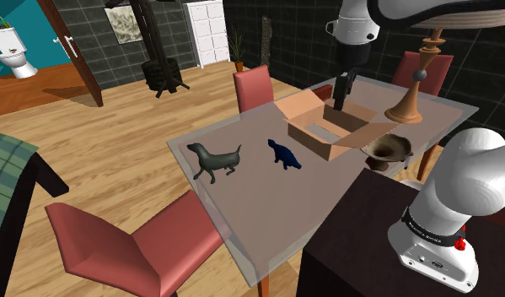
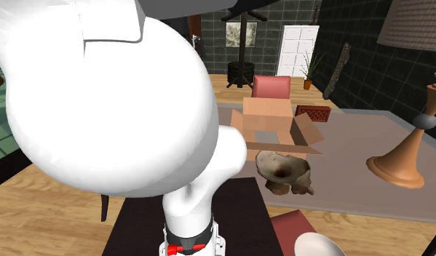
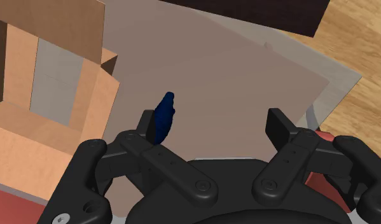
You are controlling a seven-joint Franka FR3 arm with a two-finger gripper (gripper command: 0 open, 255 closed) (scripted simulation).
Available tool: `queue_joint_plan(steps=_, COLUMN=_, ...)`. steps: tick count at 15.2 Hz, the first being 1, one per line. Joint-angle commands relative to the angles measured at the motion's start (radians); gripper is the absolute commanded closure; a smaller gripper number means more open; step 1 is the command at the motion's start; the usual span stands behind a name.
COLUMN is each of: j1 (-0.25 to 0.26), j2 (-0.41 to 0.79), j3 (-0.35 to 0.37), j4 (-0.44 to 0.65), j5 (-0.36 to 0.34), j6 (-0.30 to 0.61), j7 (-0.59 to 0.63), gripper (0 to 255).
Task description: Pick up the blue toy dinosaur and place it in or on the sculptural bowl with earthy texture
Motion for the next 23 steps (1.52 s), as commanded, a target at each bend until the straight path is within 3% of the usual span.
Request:
queue_joint_plan(steps=1, j1=0.0, j2=0.0, j3=0.0, j4=0.0, j5=0.0, j6=0.0, j7=0.0, gripper=0)
queue_joint_plan(steps=12, j1=-0.058, j2=0.297, j3=-0.004, j4=-0.1, j5=-0.005, j6=0.405, j7=0.101, gripper=0)
queue_joint_plan(steps=23, j1=-0.111, j2=0.716, j3=-0.017, j4=-0.021, j5=-0.029, j6=0.753, j7=0.204, gripper=0)
